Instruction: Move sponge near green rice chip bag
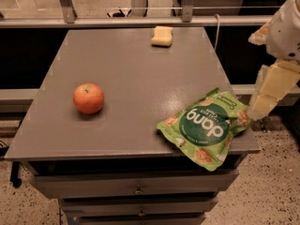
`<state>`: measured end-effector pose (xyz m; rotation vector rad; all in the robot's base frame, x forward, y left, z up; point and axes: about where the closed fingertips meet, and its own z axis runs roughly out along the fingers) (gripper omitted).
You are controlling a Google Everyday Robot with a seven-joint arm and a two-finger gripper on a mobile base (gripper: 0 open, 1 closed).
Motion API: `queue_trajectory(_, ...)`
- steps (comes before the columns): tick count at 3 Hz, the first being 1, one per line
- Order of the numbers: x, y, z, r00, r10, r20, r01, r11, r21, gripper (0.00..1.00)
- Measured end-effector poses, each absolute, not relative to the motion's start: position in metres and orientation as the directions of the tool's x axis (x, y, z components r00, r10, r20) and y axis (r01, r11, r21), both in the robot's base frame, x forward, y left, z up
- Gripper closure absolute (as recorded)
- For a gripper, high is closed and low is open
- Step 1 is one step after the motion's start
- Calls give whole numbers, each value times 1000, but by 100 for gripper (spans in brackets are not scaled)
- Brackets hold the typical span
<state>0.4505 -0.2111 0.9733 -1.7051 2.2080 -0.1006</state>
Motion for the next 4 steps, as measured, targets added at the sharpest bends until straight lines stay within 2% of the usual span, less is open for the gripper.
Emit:
queue_trajectory(1, 497, -193, 959, -199, -931, -307, -913, 290, -287, 0)
queue_trajectory(2, 568, -166, 944, -168, -877, -450, -899, 324, -294, 0)
queue_trajectory(3, 645, -137, 936, -125, -763, -635, -885, 376, -277, 0)
queue_trajectory(4, 665, -136, 926, -134, -729, -671, -883, 395, -254, 0)
